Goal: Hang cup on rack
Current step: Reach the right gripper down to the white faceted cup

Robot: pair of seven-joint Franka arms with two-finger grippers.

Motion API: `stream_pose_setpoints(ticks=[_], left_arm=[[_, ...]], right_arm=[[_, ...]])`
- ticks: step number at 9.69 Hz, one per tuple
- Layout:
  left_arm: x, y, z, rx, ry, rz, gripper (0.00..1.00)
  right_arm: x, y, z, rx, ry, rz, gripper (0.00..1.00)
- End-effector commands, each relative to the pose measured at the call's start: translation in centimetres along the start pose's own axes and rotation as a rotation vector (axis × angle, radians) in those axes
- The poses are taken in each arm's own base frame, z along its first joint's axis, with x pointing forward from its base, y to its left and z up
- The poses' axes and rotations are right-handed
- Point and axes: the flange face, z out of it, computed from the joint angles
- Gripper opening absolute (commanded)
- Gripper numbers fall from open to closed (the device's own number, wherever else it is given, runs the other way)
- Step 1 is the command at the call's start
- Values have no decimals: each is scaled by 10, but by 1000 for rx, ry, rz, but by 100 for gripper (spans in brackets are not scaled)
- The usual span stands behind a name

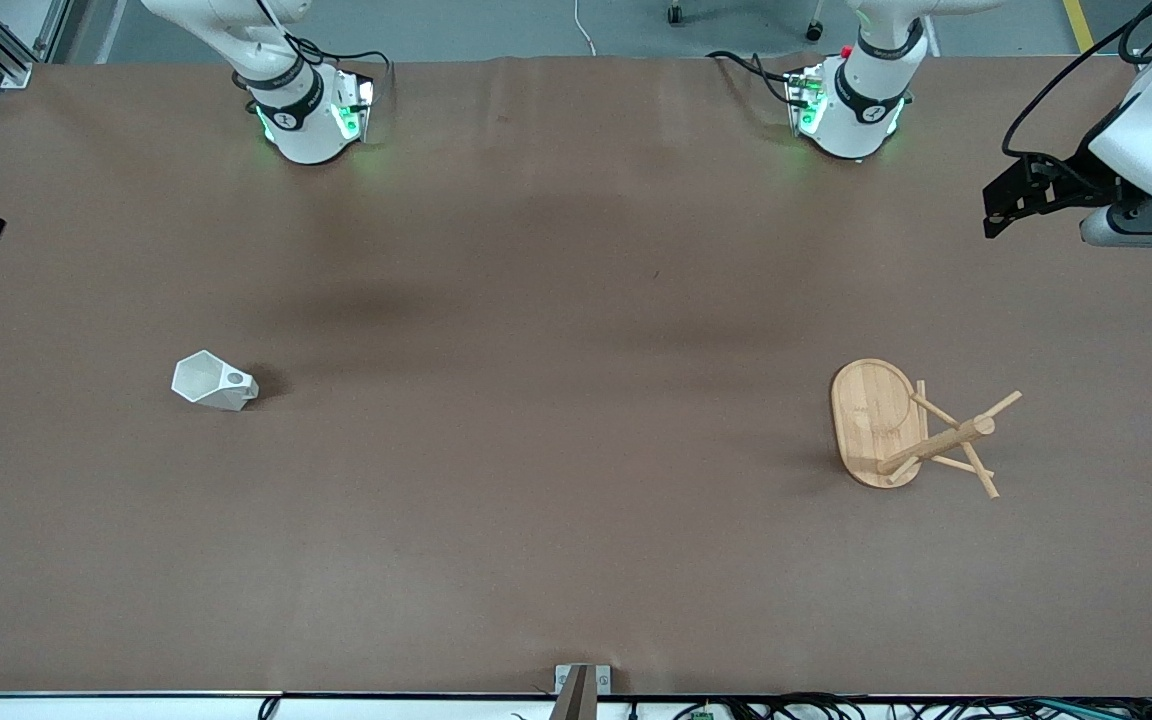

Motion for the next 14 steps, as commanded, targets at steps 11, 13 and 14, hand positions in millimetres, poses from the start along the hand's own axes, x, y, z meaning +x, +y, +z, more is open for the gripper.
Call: stream_pose_setpoints(ticks=[11,13,14], left_arm=[[3,1,10,-8,-39,27,100],[3,0,10,-9,-39,26,100],[3,1,10,-8,-39,27,100]], right_arm=[[39,26,368,-5,67,-190,97],[43,24,385,10,71,-171,82],[44,25,384,10,74,-176,70]])
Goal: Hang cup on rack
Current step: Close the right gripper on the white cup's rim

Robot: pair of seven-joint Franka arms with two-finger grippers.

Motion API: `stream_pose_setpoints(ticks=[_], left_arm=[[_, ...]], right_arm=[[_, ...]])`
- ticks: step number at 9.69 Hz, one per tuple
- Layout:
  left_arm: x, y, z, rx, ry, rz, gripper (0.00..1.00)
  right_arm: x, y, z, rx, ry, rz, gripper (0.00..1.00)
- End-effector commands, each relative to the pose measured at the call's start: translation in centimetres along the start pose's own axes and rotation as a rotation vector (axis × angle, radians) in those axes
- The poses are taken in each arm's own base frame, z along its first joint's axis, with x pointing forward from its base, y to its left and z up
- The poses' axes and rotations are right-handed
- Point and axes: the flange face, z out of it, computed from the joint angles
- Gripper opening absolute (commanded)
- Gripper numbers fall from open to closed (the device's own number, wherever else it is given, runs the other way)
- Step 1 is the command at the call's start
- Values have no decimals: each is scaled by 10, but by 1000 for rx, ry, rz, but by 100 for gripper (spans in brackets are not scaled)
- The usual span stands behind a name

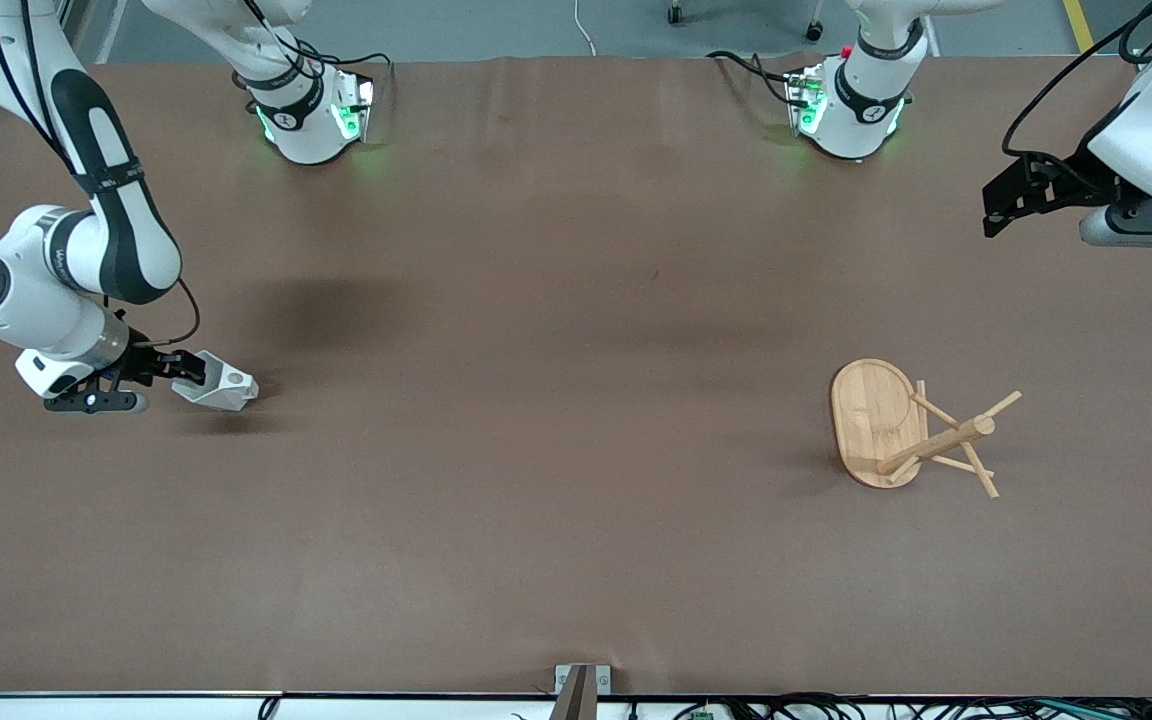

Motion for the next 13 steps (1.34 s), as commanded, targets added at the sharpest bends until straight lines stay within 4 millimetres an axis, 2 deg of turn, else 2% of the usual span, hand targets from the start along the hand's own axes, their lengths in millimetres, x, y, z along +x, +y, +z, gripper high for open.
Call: stream_pose_setpoints(ticks=[1,2,4,5,6,9,10,11,13], left_arm=[[4,1,13,-10,-40,20,100],[9,1,19,-9,-51,22,100],[10,5,15,-8,-41,31,100],[12,5,16,-9,-44,31,100],[11,6,16,-10,-44,33,100],[12,5,16,-14,-45,31,100],[12,4,16,-14,-45,31,100],[12,5,17,-18,-46,32,100],[11,10,16,-59,-46,34,100]], right_arm=[[2,3,4,18,9,-13,57],[7,3,9,41,14,17,49],[10,2,11,45,15,20,33],[10,3,11,45,17,11,10],[11,4,11,43,23,9,1],[15,-5,2,52,5,-8,0],[13,-12,-13,72,-37,-53,0],[23,-14,-56,96,-50,-211,0],[50,-15,-133,131,-64,-379,0]])
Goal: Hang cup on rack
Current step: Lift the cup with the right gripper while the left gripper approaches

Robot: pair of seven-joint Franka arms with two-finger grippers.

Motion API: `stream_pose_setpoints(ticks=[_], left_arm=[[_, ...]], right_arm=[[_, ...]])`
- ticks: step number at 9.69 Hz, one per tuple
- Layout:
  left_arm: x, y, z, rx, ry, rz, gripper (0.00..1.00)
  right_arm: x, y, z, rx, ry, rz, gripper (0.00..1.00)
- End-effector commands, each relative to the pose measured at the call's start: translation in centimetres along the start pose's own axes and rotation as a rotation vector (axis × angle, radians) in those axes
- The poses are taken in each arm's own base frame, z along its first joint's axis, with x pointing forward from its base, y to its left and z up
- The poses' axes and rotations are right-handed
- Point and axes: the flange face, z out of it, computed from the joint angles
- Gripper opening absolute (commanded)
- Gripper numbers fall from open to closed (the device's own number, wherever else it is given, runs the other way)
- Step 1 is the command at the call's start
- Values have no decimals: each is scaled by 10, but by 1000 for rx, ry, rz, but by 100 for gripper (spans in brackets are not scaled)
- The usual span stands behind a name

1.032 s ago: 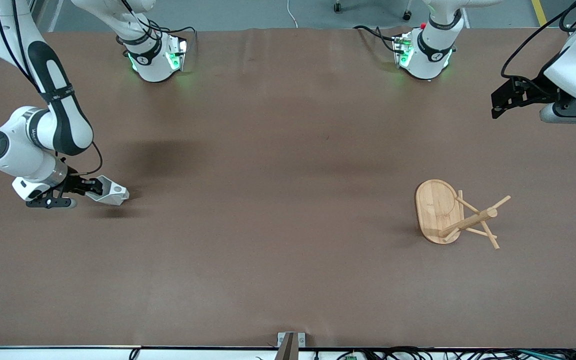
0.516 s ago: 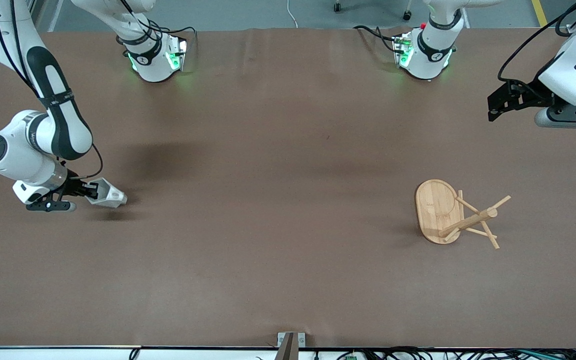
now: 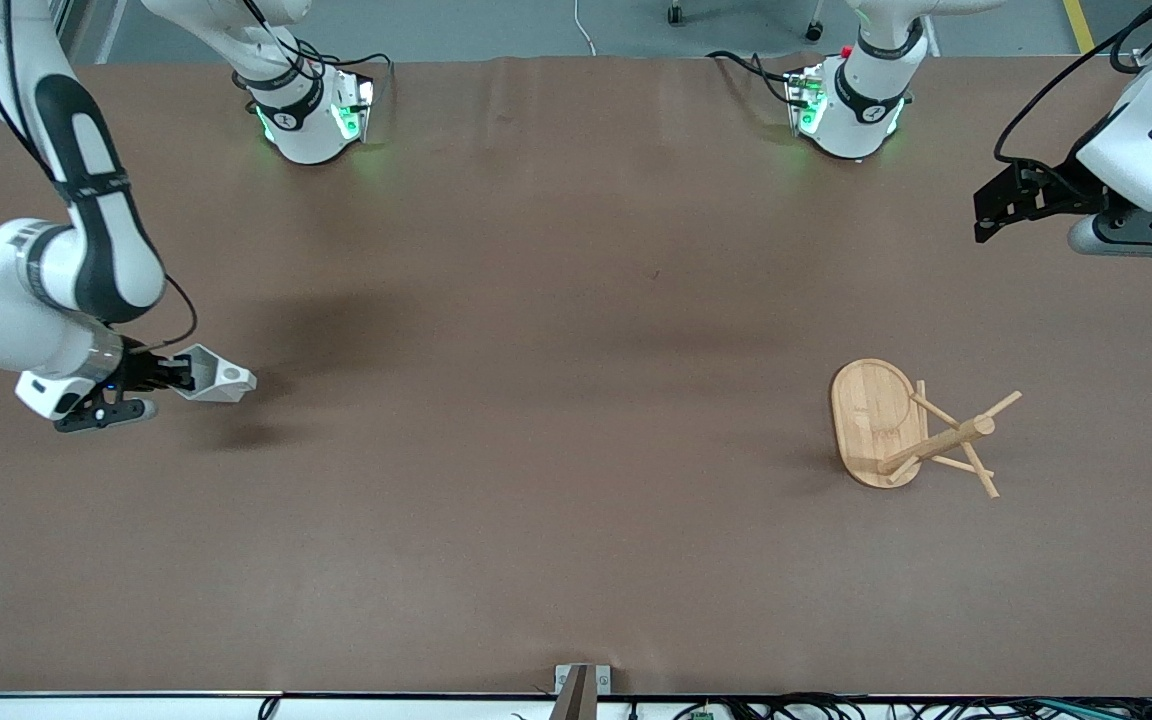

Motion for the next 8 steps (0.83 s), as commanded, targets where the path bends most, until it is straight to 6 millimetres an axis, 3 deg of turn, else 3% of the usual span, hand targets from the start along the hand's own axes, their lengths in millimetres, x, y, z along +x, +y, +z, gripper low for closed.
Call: stream_pose_setpoints(ticks=[1,2,3,5,8], left_arm=[[5,10,11,-51,-39,33,100],[2,37,12,-67,-42,82,100],[-4,69,11,-71,-44,141,100],[-29,154,12,-63,-48,304,100],[-65,253,19,-121,-55,493,100]], right_arm=[[12,-21,-79,24,21,-130,0],[15,-46,-102,70,80,-151,0],[19,-70,-106,201,118,-140,0],[31,-113,-109,403,177,-127,0],[42,-166,-106,770,241,-47,0]])
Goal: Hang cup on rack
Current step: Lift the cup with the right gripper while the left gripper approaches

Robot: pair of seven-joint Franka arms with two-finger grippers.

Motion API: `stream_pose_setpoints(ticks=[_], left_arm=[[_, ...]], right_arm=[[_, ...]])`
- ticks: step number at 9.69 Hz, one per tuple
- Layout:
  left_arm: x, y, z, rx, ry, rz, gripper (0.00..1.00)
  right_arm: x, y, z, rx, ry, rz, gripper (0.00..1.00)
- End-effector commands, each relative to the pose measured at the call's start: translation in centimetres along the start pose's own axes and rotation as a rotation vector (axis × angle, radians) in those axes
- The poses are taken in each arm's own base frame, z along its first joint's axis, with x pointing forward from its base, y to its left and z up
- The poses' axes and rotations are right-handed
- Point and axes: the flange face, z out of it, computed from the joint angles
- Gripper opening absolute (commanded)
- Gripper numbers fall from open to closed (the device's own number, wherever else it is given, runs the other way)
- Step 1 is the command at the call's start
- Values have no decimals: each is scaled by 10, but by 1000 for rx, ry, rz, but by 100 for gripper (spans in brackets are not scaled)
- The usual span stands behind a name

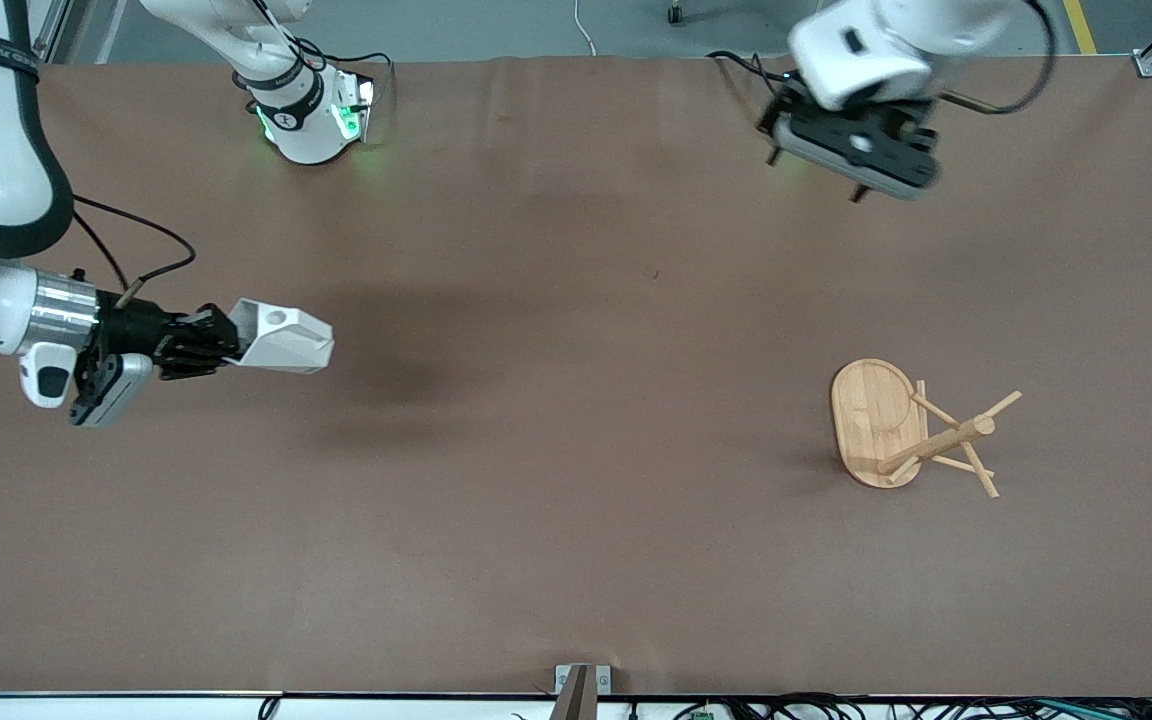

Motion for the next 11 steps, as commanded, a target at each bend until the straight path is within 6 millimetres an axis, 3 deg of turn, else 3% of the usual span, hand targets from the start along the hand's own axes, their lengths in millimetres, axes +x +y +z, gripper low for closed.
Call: stream_pose_setpoints(ticks=[1,3,5,7,11], left_arm=[[17,54,21,-82,-4,110,100],[15,122,21,-109,45,250,100],[18,178,20,-135,100,377,100],[32,207,26,-102,141,515,100],[52,226,45,0,192,635,100]], right_arm=[[-3,-24,30,239,56,65,0],[4,-65,69,392,50,60,0],[1,-96,108,523,29,86,0],[-9,-117,141,623,6,126,0],[-27,-135,177,694,-45,165,0]])
